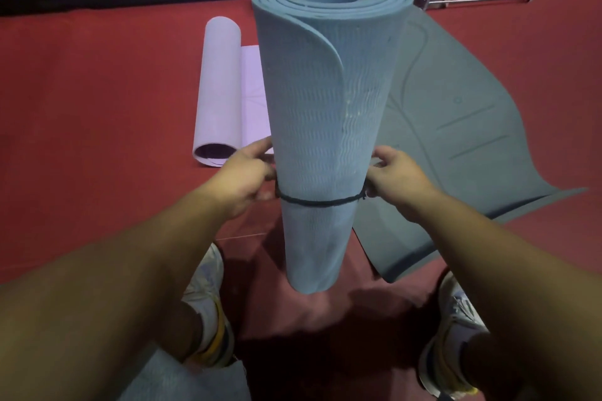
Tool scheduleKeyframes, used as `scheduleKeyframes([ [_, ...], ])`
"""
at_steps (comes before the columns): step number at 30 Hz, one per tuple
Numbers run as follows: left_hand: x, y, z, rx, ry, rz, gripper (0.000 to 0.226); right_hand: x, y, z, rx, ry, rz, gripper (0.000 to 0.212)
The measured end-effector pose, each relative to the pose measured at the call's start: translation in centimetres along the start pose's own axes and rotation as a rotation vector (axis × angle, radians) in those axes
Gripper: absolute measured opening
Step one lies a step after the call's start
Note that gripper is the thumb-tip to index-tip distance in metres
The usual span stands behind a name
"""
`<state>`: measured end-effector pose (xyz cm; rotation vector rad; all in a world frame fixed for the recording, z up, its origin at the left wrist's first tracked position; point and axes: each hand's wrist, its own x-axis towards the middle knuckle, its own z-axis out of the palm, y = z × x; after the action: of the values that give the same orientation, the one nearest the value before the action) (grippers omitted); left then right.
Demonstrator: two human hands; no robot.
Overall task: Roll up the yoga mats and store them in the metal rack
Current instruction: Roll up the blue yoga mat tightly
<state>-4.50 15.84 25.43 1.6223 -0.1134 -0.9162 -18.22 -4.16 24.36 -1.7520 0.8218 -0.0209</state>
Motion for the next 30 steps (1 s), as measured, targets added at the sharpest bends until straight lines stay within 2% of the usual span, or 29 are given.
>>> scheduleKeyframes([
  [3,0.2,0.9,-0.6,-0.184,-0.119,0.034,0.073,-0.6,-0.9,-0.4,0.199,-0.190,-0.078,0.049],
  [6,0.3,0.9,-1.0,-0.190,-0.202,0.049,0.072,-0.6,-1.1,-0.8,0.266,-0.363,-0.103,0.059],
  [8,0.1,0.6,-1.1,-0.159,-0.260,0.039,0.074,-0.5,-0.8,-1.0,0.269,-0.411,-0.108,0.065],
  [12,0.6,-1.0,-2.3,-0.171,-0.363,0.076,0.092,-1.4,-0.4,-0.7,0.124,-0.436,-0.074,0.073],
  [15,0.5,-1.8,-3.2,-0.175,-0.437,0.084,0.097,-1.8,-0.1,-0.5,0.133,-0.401,-0.009,0.069],
  [17,0.0,-2.1,-2.8,-0.028,-0.413,0.132,0.093,-2.0,-0.1,-0.4,0.154,-0.361,0.001,0.067],
  [21,-0.8,-2.5,-1.1,0.172,-0.359,0.188,0.103,-2.6,0.5,0.4,0.217,-0.331,-0.047,0.068],
  [23,-1.1,-2.1,-0.9,0.173,-0.384,0.137,0.109,-3.0,0.8,0.6,0.220,-0.363,-0.066,0.080],
  [25,-1.0,-1.2,-0.5,0.173,-0.385,0.093,0.105,-2.8,0.9,0.7,0.189,-0.362,-0.092,0.086],
  [28,-0.1,-0.4,0.6,0.150,-0.330,0.089,0.104,-2.2,0.9,0.3,0.184,-0.310,-0.086,0.082],
  [30,0.9,-0.1,1.3,0.124,-0.285,0.108,0.092,-1.3,0.7,-0.2,0.197,-0.291,-0.086,0.078],
])
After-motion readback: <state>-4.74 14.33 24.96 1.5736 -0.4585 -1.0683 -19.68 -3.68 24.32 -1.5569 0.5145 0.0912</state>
